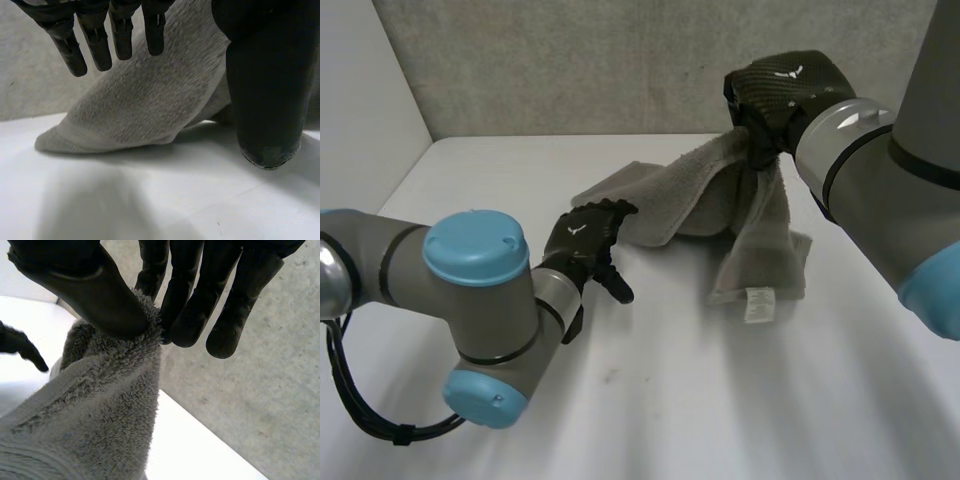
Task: Fold the towel.
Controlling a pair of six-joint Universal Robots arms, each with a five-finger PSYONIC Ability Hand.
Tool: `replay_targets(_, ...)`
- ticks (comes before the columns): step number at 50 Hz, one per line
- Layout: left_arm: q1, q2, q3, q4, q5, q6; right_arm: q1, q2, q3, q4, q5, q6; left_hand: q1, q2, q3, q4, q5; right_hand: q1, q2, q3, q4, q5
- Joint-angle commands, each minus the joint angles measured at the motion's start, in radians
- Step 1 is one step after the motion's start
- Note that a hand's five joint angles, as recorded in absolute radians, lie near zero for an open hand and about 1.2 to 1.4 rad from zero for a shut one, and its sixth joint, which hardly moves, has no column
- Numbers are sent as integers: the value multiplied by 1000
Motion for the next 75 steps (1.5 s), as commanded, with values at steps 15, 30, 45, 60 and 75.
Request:
replay_targets(15, -33, -1, -7, -1, -62, -283, 146, -150, 51, 67, 5, 120, 69, 68, 68, 69, 66, 56, 68, 66, 53, 42)
replay_targets(30, -33, -11, 4, 3, -190, -323, 231, -283, 100, 65, 13, 123, 131, 129, 129, 131, 128, 56, 68, 66, 53, 42)
replay_targets(45, -31, -17, 3, 3, -186, -338, 258, -298, 85, 60, 16, 140, 924, 922, 922, 923, 920, 56, 68, 66, 53, 42)
replay_targets(60, 160, 66, -11, -9, -115, -181, 116, -275, 105, 51, 0, 105, 1132, 1130, 1130, 1132, 1128, 56, 68, 66, 53, 42)
replay_targets(75, 317, 366, 3, -236, 125, 408, 41, -235, 183, 65, -7, -233, 1132, 1130, 1130, 1132, 1128, 56, 68, 66, 53, 42)
